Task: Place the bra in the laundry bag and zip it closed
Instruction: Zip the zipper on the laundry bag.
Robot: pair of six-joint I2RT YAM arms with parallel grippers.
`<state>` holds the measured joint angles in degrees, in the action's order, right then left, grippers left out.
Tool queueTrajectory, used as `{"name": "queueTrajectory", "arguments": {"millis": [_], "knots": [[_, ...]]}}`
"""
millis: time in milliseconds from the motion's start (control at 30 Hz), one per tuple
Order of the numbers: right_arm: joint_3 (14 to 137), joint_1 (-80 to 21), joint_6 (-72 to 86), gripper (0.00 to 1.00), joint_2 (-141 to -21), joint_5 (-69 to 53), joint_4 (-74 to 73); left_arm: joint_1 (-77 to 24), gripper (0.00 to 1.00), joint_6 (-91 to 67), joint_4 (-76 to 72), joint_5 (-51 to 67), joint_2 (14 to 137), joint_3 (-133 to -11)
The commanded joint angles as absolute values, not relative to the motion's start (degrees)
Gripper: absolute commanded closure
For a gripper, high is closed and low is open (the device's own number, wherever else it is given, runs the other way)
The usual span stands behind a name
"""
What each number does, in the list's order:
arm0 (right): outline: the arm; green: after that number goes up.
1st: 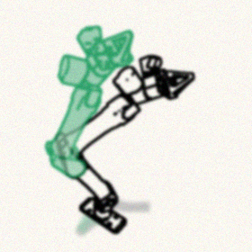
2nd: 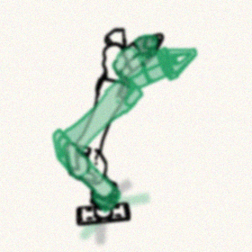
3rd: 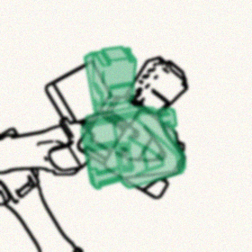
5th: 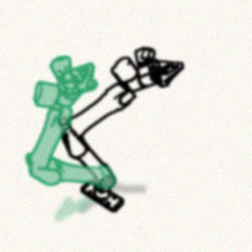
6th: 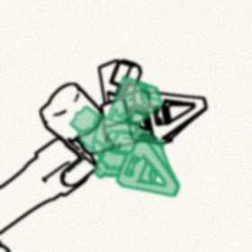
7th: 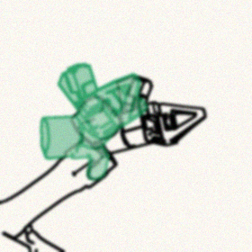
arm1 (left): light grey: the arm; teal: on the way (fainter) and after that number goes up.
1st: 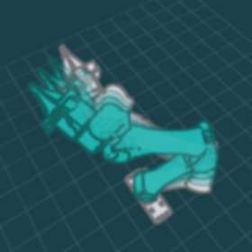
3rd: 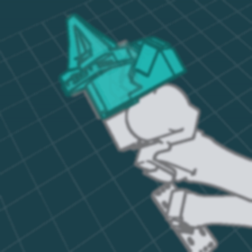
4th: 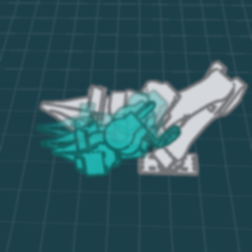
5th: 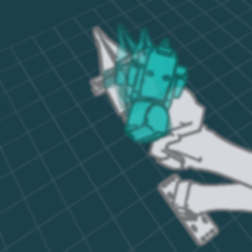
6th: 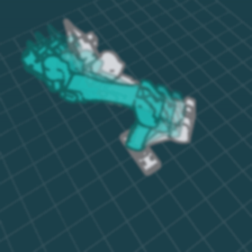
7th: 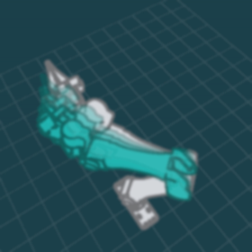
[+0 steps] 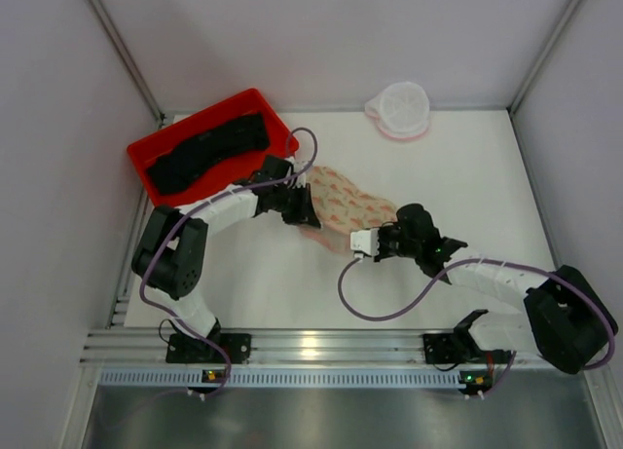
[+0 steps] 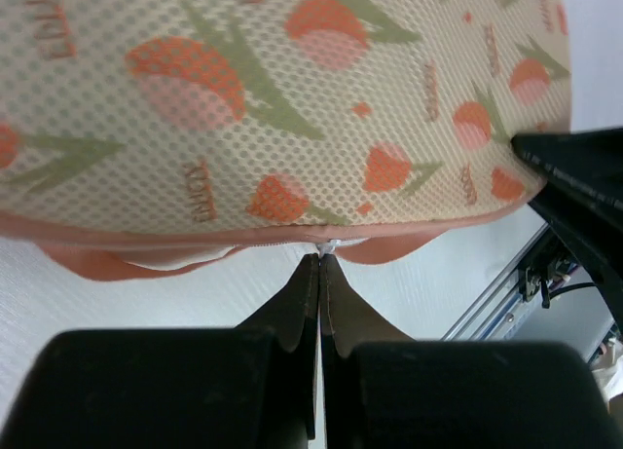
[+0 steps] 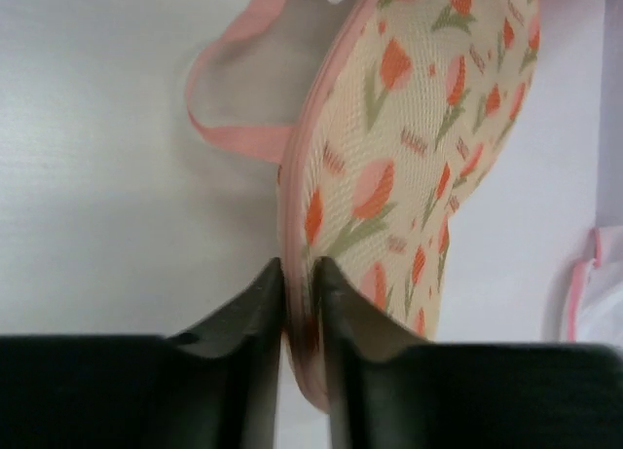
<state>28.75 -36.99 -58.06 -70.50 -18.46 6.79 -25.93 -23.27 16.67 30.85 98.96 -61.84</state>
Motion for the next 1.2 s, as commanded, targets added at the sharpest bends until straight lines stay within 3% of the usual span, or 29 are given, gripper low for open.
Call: {"name": "queueTrajectory", "arguments": {"millis": [0, 100, 200, 600, 967, 1167], "knots": [[27.9, -32.8, -61.8, 0.73, -69.4, -18.5, 5.0, -25.0, 1.00, -21.4, 17.9, 31.5, 98.9, -64.1], [30.4, -32.2, -60.2, 0.51, -69.3, -19.2, 4.2, -26.5, 1.00, -23.6, 17.9, 33.7, 98.4, -64.0], [32.9, -32.8, -60.0, 0.46, -68.9, -21.4, 3.7, -28.9, 1.00, -25.0, 18.0, 34.8, 98.0, -63.8], [37.7, -39.2, -54.5, 0.52, -73.8, -25.0, 2.2, -30.7, 1.00, -29.8, 17.9, 36.4, 98.4, -64.7], [38.7, -41.5, -56.2, 0.49, -77.6, -24.5, 7.0, -30.7, 1.00, -30.4, 17.9, 37.2, 98.2, -64.1], [39.4, -42.7, -58.6, 0.59, -83.2, -22.0, 10.0, -30.8, 1.00, -30.0, 18.0, 37.2, 96.8, -62.8]]}}
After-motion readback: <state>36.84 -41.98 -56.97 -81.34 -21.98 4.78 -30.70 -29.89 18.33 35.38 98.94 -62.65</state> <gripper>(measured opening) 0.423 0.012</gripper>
